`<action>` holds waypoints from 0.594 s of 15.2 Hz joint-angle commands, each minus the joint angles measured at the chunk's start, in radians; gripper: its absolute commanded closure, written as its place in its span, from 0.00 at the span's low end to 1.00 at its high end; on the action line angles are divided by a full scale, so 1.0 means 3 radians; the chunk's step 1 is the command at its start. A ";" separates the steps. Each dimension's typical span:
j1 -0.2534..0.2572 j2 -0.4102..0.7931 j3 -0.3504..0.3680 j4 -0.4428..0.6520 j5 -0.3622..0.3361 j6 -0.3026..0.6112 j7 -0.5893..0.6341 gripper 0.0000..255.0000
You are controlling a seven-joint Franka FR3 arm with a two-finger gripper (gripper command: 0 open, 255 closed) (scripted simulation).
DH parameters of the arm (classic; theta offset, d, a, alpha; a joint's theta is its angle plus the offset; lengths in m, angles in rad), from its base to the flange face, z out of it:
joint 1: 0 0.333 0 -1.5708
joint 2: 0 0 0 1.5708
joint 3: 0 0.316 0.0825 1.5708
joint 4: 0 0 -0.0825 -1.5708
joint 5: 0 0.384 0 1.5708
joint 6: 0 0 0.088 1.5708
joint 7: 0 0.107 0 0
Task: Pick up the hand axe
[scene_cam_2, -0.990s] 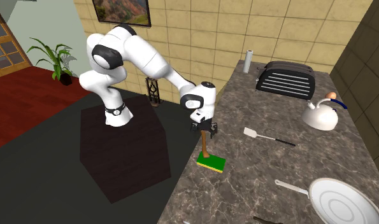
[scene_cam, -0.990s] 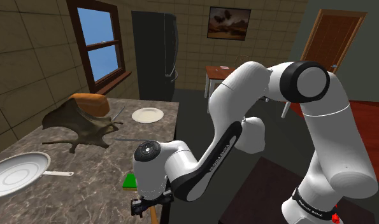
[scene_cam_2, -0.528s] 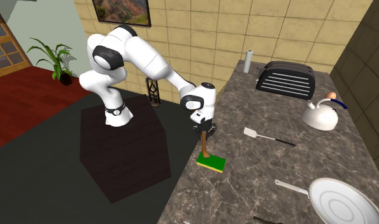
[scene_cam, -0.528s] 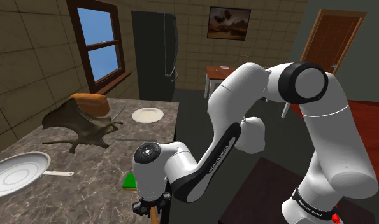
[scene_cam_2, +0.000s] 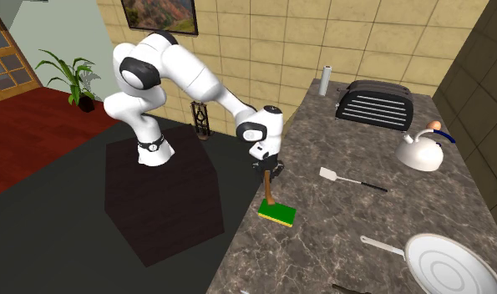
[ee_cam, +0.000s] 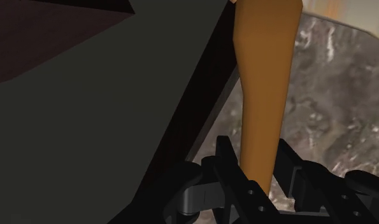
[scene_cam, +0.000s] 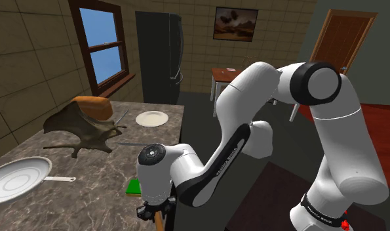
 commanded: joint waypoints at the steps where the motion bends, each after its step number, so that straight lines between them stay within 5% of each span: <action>1: -0.0025 -0.0053 0.0040 0.0010 0.0051 -0.0055 -0.0038 1.00; 9: -0.0148 -0.0310 0.0207 0.0008 0.0277 -0.0271 -0.0196 1.00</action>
